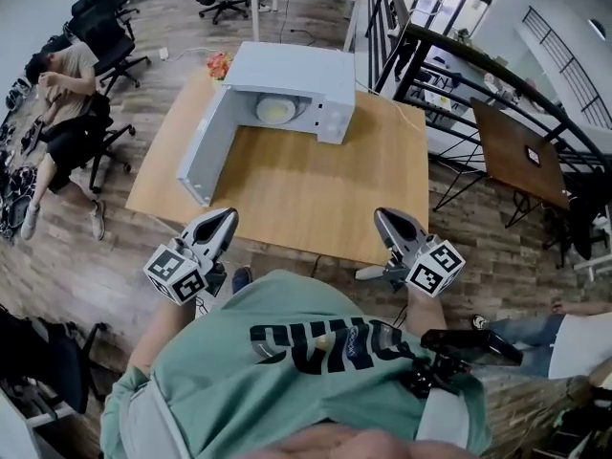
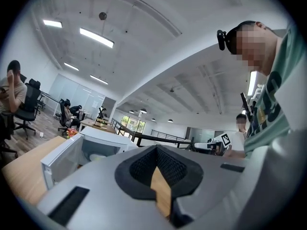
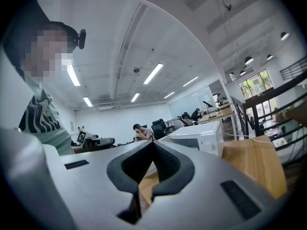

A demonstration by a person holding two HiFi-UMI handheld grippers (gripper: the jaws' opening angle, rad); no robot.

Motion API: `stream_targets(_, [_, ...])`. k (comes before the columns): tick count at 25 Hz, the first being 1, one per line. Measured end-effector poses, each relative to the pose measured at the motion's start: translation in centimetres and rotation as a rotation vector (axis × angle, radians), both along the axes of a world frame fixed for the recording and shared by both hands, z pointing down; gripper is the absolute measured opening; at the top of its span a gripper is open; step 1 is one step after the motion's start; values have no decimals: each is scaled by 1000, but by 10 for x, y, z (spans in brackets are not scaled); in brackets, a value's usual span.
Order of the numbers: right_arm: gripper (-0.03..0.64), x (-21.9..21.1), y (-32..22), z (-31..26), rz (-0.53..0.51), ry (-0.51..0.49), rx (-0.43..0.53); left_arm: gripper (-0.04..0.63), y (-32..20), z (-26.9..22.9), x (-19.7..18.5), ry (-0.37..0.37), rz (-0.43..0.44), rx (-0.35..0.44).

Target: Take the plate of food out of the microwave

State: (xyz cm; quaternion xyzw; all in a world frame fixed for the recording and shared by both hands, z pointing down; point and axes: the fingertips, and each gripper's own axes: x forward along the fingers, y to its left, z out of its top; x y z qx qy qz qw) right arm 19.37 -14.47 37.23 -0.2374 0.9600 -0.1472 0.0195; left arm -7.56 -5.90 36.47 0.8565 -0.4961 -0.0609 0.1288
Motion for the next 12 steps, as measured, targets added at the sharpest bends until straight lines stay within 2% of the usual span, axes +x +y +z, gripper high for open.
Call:
stream_targets(4, [5,-42,-27,-10,88,14,0,-3,-44,-1,-44,30,89,29])
stream_targets(8, [5,-106,-48,-24,96,33,10,-3,-79,-12,-95,31,156,50])
stream_targets(12, [5,-155,-68,-25,101,68,-7,-3,-102,-8,-128,51,208,47])
